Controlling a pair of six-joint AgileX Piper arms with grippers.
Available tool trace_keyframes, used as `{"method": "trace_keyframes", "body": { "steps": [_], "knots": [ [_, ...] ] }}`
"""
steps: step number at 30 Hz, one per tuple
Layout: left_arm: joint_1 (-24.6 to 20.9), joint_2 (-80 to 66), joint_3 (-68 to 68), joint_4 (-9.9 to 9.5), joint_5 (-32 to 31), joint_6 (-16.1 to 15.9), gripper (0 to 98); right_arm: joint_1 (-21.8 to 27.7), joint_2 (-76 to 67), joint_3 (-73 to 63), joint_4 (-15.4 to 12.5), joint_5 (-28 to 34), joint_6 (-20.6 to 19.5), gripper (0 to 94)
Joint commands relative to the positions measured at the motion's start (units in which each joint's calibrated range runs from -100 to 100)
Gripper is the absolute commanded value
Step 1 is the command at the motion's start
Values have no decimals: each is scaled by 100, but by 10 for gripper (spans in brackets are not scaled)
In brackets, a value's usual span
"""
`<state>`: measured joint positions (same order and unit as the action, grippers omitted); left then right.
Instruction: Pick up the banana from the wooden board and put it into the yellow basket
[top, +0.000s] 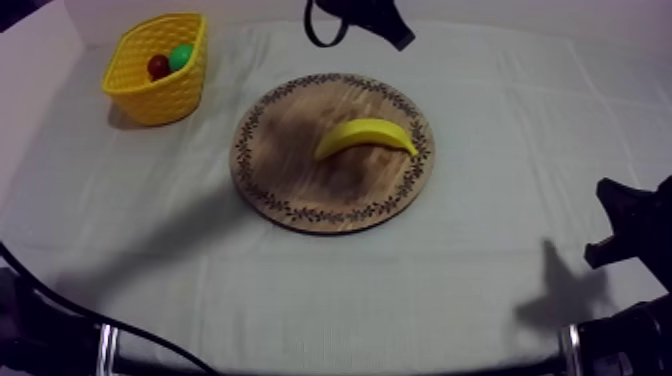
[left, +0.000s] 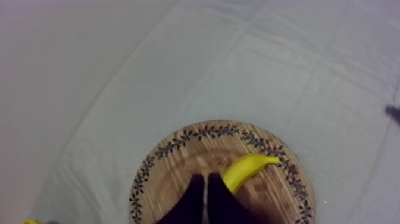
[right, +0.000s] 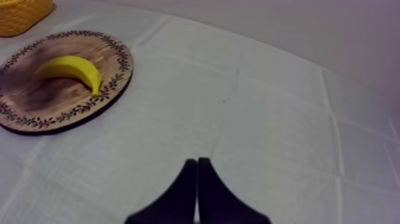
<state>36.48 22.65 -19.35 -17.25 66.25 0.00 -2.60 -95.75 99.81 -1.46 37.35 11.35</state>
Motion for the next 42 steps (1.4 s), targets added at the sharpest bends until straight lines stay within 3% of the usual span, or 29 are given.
{"method": "trace_keyframes", "body": {
  "steps": [1, 6, 9, 12, 27, 42],
  "knots": [
    [-2, 17, -8, 0, 13, 17, 137, 0, 0, -3, -3, -2, 0, 3],
    [-20, 68, -29, 8, 272, -86, 533, 0, 0, -3, -3, -2, 0, 3],
    [-24, 96, -51, 12, 528, -233, 665, 0, 0, -3, -3, -2, 0, 3],
    [-31, 110, -40, 13, 733, -409, 732, 0, 0, -3, -3, -2, 0, 3],
    [-88, 262, 598, -67, 666, -805, 762, 0, 0, -3, -3, -2, 0, 3],
    [-49, 1163, 1011, -133, 73, -806, 737, 0, 0, -3, -3, -2, 0, 3]
  ]
}}
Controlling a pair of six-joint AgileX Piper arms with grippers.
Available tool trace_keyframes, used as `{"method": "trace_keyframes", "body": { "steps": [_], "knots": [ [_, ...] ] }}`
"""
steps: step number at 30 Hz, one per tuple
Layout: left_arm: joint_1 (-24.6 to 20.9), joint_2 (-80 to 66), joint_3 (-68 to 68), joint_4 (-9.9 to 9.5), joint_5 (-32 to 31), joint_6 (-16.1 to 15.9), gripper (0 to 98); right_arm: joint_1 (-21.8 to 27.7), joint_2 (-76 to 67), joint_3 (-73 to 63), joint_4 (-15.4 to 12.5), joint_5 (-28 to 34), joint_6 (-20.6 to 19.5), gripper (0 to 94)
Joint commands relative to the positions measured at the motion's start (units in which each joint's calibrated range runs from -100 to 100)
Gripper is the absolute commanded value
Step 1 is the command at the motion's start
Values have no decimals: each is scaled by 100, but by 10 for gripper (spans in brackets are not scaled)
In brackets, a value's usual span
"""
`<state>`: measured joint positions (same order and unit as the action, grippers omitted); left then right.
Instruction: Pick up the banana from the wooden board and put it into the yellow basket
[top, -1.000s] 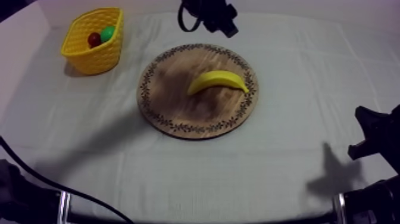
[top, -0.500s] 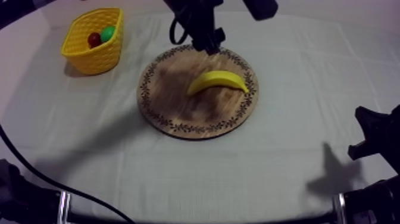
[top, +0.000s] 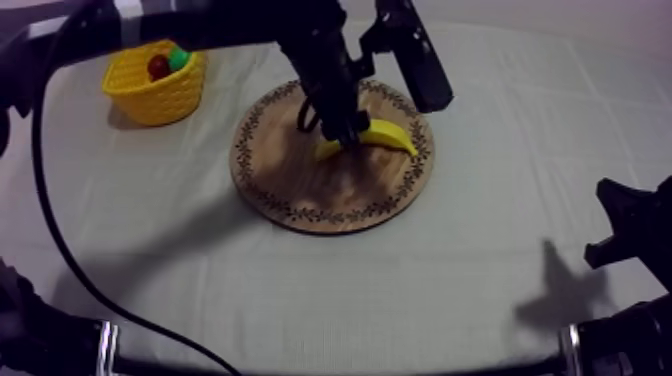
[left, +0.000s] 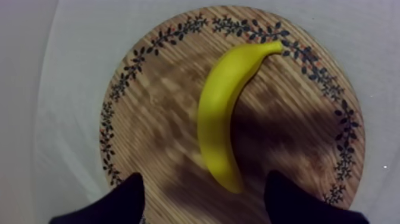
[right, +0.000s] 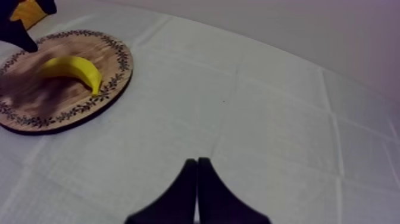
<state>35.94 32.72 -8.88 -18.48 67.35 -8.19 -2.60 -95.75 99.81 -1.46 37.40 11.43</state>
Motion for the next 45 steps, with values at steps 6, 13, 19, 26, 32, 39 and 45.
{"method": "trace_keyframes", "body": {
  "steps": [6, 13, 19, 26, 32, 39, 45],
  "knots": [
    [8, 695, -372, -51, -116, 50, 733, 0, 0, -3, -3, -6, -8, 3],
    [23, 1330, -990, -139, -133, 102, 727, 0, 0, -3, -3, -6, -8, 3],
    [28, 1771, -1385, -177, -124, 96, 713, 0, 0, -3, -3, -6, -8, 3],
    [20, 2110, -1697, -190, -80, 84, 705, 0, 0, -3, -3, -6, -8, 3],
    [18, 2310, -1966, -212, -71, 37, 677, 0, 0, -3, -3, -6, -8, 3],
    [17, 2442, -2091, -205, -75, -67, 514, 0, 0, -3, -3, -6, -8, 3],
    [41, 2472, -2117, -192, -77, -128, 312, 0, 0, -3, -3, -6, -8, 3]
  ]
}}
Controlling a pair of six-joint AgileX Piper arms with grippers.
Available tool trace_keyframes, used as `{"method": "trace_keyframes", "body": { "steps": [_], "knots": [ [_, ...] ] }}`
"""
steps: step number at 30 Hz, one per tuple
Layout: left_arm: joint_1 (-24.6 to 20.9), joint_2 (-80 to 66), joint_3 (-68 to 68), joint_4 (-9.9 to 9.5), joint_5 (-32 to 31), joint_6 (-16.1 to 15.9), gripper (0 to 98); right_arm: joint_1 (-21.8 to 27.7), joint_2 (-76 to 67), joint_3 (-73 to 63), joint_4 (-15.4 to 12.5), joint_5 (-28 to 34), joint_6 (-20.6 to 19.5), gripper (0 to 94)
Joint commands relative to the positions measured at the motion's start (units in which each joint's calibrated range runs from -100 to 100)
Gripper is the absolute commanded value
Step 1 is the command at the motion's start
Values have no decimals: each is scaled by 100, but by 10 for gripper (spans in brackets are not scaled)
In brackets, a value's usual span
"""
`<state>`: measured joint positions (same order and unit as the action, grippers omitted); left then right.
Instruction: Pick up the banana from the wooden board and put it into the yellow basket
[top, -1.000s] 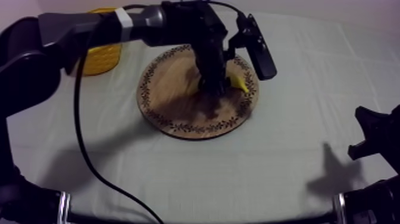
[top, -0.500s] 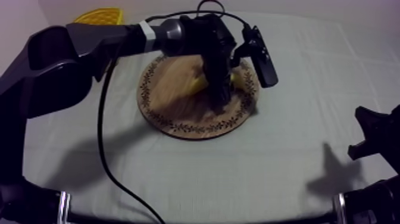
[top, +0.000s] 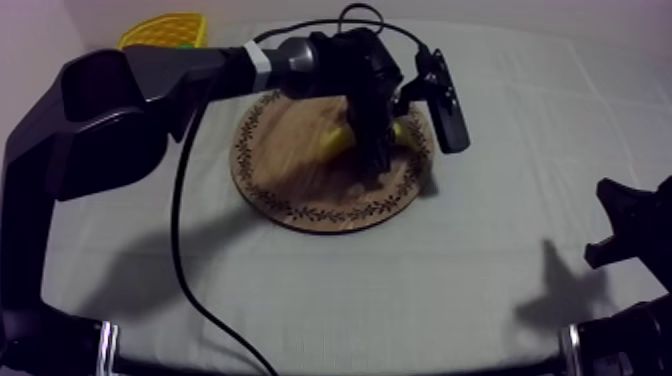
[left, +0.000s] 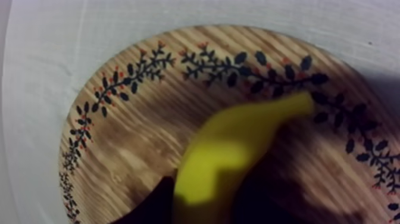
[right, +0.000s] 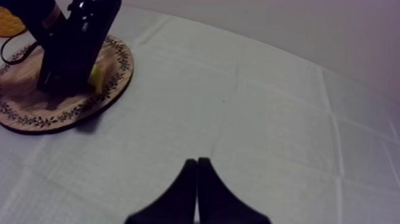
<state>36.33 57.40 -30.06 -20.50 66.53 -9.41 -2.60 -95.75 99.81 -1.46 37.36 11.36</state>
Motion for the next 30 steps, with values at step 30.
{"method": "trace_keyframes", "body": {
  "steps": [30],
  "knots": [
    [-470, -3658, 2186, 306, 322, 243, 199, 0, 0, -3, -3, -2, -1, 3]
  ]
}}
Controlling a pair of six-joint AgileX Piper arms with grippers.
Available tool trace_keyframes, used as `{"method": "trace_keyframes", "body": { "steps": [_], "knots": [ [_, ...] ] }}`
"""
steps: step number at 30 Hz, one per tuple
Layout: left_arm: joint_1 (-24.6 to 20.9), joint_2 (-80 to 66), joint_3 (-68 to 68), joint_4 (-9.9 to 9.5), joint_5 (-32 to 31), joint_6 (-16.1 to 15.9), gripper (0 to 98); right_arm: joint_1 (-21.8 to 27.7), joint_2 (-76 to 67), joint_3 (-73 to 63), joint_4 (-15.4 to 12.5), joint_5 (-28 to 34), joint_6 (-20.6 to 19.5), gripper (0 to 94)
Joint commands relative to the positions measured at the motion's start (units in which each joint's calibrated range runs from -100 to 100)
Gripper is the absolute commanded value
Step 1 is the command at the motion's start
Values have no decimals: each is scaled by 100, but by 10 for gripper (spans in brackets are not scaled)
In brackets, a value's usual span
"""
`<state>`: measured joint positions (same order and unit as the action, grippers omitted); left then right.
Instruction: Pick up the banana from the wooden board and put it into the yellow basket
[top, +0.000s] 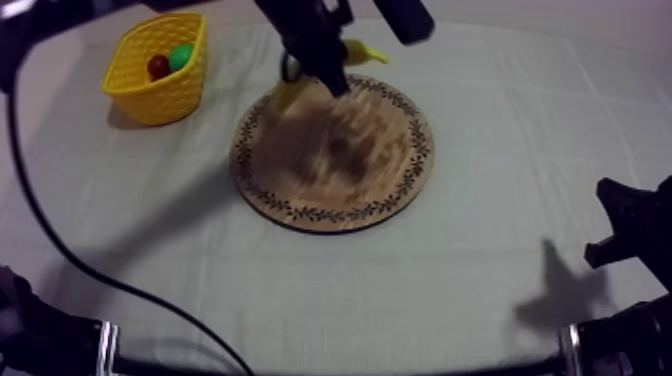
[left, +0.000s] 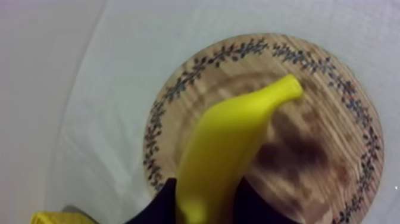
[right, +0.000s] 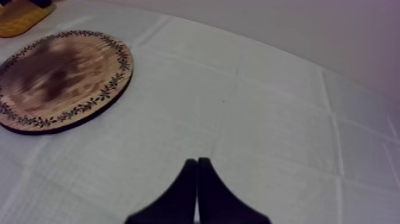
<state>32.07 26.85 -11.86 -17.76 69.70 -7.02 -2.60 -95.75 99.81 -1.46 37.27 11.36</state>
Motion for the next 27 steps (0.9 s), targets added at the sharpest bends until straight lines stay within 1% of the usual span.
{"method": "trace_keyframes", "body": {
  "steps": [1, 4, 8, 11, 14, 18, 21, 24, 27],
  "knots": [
    [-93, -827, 565, 71, 17, 6, 198, 0, 0, -3, -3, 7, -1, 3],
    [-240, -1514, 1200, 172, 76, 17, 199, 0, 0, -3, -3, 7, -1, 3],
    [-411, -2389, 1897, 244, 319, 69, 202, 0, 0, -3, -3, 7, -1, 3],
    [-504, -2962, 2179, 283, 564, 204, 202, 0, 0, -3, -3, 7, -1, 3],
    [-570, -3427, 2300, 306, 801, 410, 209, 0, 0, -3, -3, 7, -1, 3],
    [-658, -3761, 2158, 336, 1102, 752, 231, 0, 0, -3, -3, 7, -1, 3],
    [-769, -3753, 1831, 357, 1228, 1007, 230, 0, 0, -3, -3, 7, -1, 3],
    [-958, -3559, 1413, 372, 1279, 1231, 228, 0, 0, -3, -3, 7, -1, 3],
    [-1194, -3253, 975, 394, 1290, 1389, 228, 0, 0, -3, -3, 7, -2, 3]
  ]
}}
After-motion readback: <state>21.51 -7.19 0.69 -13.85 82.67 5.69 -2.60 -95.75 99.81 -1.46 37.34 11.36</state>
